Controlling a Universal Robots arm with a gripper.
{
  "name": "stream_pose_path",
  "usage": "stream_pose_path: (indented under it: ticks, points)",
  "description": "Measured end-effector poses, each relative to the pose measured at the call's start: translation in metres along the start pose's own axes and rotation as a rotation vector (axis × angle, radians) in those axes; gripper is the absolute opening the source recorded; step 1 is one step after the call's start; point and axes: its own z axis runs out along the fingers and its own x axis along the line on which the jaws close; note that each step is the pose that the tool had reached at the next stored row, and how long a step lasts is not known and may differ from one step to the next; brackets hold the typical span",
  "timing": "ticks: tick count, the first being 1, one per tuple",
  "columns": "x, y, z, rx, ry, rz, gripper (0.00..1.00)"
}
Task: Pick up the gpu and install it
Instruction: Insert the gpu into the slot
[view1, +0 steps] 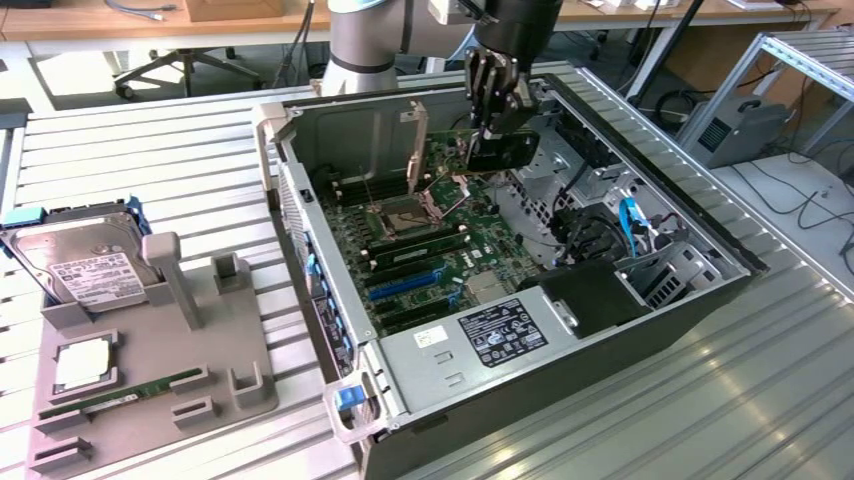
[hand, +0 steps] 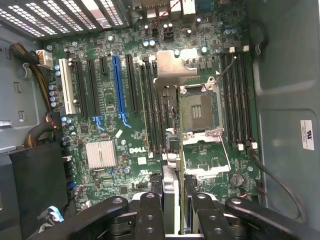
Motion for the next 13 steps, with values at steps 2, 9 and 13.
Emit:
stream_pose_path:
  ticks: [2,9,13]
  points:
    - [0.0000,0.0000,0.0000,0.0002,0.0000,-0.003,0.27]
    - [0.0000,0.0000,0.0000,0.0009,0.0002,-0.016,0.27]
    - [0.0000,0.0000,0.0000,0.0013,0.0003,-0.023,0.27]
